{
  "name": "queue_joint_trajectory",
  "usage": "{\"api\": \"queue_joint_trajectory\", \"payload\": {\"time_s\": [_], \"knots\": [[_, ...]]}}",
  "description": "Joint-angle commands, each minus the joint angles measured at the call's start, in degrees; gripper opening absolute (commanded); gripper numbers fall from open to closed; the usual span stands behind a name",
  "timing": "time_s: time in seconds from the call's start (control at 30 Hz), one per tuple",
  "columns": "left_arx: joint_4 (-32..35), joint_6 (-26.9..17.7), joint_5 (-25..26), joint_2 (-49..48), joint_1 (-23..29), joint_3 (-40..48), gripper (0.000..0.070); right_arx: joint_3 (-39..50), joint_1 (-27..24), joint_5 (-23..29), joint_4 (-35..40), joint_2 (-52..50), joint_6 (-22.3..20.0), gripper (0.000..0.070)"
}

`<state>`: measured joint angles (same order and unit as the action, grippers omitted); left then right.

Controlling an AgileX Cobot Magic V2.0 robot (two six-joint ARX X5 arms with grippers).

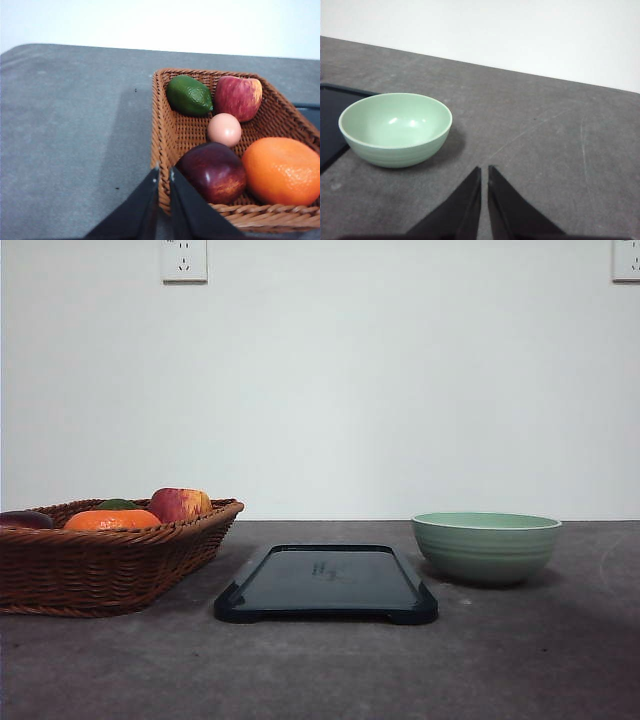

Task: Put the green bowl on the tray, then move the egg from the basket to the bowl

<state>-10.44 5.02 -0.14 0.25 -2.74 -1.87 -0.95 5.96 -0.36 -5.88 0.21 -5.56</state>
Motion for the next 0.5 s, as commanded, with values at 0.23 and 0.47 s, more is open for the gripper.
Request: {"api": "queue_joint_trajectory", "payload": {"time_s": [0.23, 0.47], "knots": [[-0.15, 12.91, -0.04, -0.07, 0.11, 1.07, 0.0023, 0.22, 0.17, -0.82, 4.25, 0.00, 10.95, 0.0015], [8.53, 21.14, -0.04, -0.07, 0.11, -0.25, 0.0011, 0.04, 0.17, 0.81, 4.76, 0.00, 27.75, 0.0007]]}}
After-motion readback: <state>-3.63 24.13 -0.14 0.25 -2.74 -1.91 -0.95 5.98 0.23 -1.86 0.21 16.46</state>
